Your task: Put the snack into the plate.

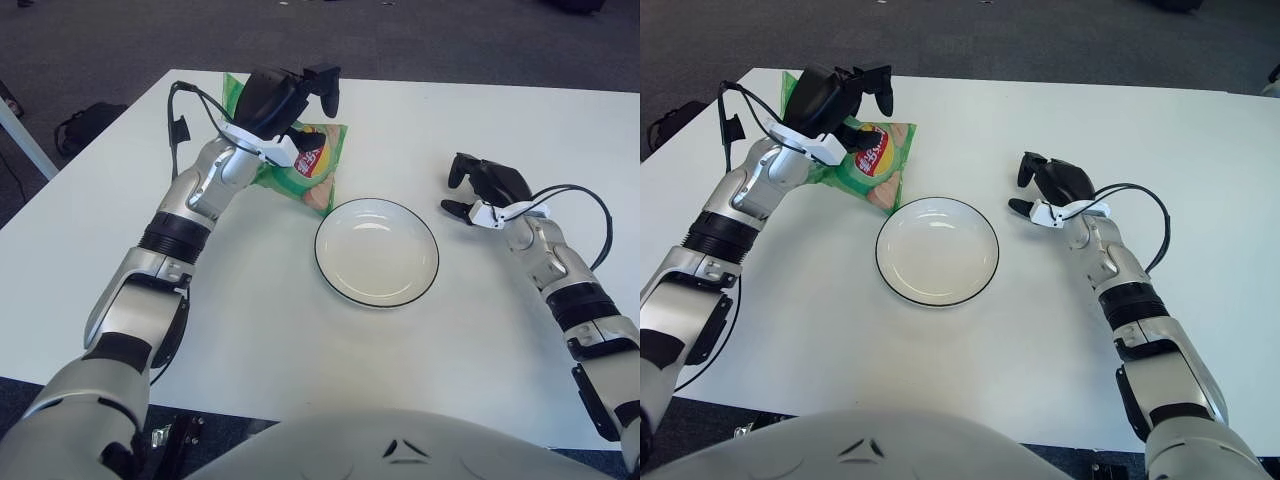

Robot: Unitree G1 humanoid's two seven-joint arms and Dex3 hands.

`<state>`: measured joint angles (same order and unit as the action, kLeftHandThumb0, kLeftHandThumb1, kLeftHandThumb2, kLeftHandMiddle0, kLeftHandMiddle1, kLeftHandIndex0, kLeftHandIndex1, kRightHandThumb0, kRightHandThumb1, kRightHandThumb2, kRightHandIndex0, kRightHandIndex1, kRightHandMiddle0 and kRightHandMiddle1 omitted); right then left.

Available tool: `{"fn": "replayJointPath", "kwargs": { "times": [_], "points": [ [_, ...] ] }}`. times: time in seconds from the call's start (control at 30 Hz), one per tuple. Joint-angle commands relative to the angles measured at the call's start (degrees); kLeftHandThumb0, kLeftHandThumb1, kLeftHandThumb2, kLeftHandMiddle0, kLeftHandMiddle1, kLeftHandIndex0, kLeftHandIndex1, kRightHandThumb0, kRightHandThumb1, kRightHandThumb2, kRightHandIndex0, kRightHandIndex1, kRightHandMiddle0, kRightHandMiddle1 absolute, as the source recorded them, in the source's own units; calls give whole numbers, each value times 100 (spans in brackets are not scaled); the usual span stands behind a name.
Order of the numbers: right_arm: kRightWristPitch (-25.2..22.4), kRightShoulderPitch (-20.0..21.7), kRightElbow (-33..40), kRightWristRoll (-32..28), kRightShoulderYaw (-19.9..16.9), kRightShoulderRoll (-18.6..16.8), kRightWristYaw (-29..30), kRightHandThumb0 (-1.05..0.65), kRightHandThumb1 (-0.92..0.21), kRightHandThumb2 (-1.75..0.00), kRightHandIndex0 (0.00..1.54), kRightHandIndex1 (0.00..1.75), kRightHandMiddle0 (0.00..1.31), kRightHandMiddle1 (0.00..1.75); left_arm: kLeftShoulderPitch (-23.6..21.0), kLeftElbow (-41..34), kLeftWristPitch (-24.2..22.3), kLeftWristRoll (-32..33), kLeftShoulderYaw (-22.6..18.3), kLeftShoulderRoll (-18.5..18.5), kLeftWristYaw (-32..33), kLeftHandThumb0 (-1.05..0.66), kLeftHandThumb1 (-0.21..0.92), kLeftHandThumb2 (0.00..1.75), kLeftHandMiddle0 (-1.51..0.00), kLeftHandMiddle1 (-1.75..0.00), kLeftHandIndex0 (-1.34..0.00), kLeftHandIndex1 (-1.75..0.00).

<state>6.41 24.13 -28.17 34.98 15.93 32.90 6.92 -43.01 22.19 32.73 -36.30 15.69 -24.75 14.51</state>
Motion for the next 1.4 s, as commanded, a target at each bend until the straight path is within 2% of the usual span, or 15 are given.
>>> {"fn": "replayJointPath", "kwargs": {
  "times": [0.0,0.63,0.77,0.97,1.37],
  "points": [
    [-129,-544,-321,108,311,-125,-354,-1,-51,-104,55,157,28,175,-12,26,22,-76,-63,-54,32,-53,17,149,-129,-175,-73,-175],
    [-94,-509,-402,160,337,-148,-305,-1,-49,-106,55,155,32,175,70,-109,210,266,-199,95,-116,-52,18,149,-129,-175,-72,-175],
    [-92,-496,-428,163,340,-157,-298,-1,-49,-106,56,154,32,174,83,-189,188,145,-219,99,-52,-52,18,149,-129,-175,-72,-175],
    [-31,-453,-521,141,347,-167,-291,-1,-47,-107,57,154,33,175,40,-436,177,-410,-192,7,282,-53,18,149,-129,-175,-72,-175],
    [-16,-389,-618,137,363,-194,-305,-1,-48,-106,56,153,33,175,28,-938,-84,-824,-229,-43,267,-53,16,151,-131,-175,-74,-175]
  ]
}}
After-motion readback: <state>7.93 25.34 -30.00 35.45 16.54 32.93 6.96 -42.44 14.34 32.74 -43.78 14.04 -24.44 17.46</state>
